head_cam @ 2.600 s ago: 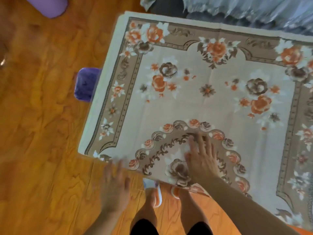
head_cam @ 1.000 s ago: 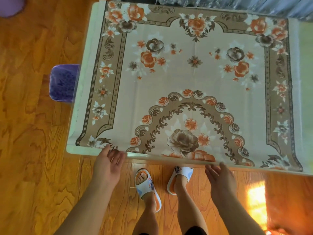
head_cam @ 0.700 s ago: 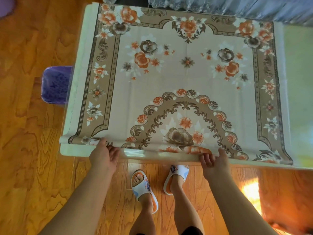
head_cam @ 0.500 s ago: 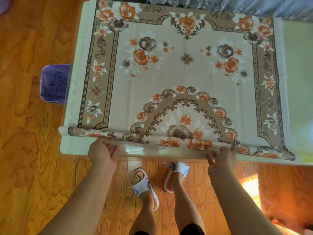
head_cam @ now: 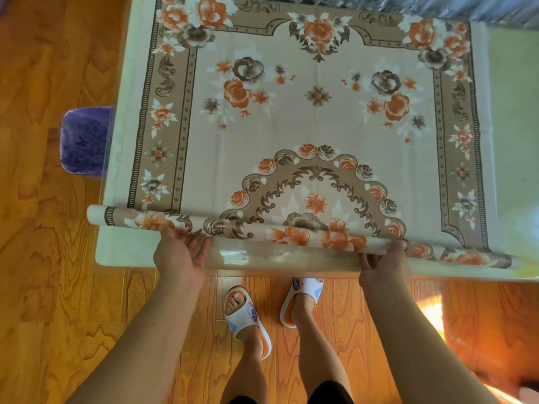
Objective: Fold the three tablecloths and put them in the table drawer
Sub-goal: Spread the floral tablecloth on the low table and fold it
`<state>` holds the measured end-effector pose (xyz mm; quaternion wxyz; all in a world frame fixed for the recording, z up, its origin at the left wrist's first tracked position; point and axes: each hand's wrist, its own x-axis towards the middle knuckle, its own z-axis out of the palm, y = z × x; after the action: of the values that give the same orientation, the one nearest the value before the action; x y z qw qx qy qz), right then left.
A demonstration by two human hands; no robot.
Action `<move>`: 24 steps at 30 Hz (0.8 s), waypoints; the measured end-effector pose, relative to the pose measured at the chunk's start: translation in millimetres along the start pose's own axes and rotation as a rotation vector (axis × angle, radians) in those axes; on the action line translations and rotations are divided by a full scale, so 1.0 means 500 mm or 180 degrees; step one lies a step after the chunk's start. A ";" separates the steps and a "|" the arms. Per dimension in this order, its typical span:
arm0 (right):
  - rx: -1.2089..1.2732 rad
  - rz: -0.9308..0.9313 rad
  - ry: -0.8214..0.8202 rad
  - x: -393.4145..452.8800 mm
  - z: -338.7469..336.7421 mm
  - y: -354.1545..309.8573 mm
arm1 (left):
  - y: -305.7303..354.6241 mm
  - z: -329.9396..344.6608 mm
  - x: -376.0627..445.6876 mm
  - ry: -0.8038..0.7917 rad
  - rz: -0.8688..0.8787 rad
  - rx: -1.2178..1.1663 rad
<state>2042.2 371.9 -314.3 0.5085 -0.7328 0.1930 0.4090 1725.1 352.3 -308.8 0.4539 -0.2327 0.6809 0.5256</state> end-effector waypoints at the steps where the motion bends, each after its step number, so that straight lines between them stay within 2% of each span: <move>1: -0.0046 0.0078 0.0041 0.004 -0.003 -0.002 | -0.005 0.003 -0.002 0.0050 0.0065 0.0060; 4: -0.0042 0.0288 0.0023 0.008 -0.022 -0.006 | -0.018 0.006 0.004 0.0190 0.0015 0.0113; 7: 0.0570 0.0436 -0.0264 0.038 -0.038 -0.007 | -0.023 0.000 0.012 0.0202 -0.0204 -0.0260; 10: 0.0444 0.0368 -0.0305 0.061 -0.061 -0.006 | -0.029 -0.011 0.018 0.0128 -0.0251 -0.0576; 16: 0.0419 0.0468 -0.0532 0.075 -0.079 -0.010 | -0.053 -0.025 0.039 0.0127 -0.0270 -0.0344; 20: 0.0282 0.0303 -0.0504 0.069 -0.057 -0.026 | -0.040 -0.003 0.025 0.0217 -0.0045 -0.0143; 24: 0.0104 0.0021 -0.0316 0.062 0.000 -0.095 | 0.025 0.050 -0.006 0.0253 0.0582 0.0200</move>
<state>2093.5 395.5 -311.1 0.5279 -0.7025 0.1766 0.4433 1725.8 379.0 -300.8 0.3837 -0.1759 0.7329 0.5336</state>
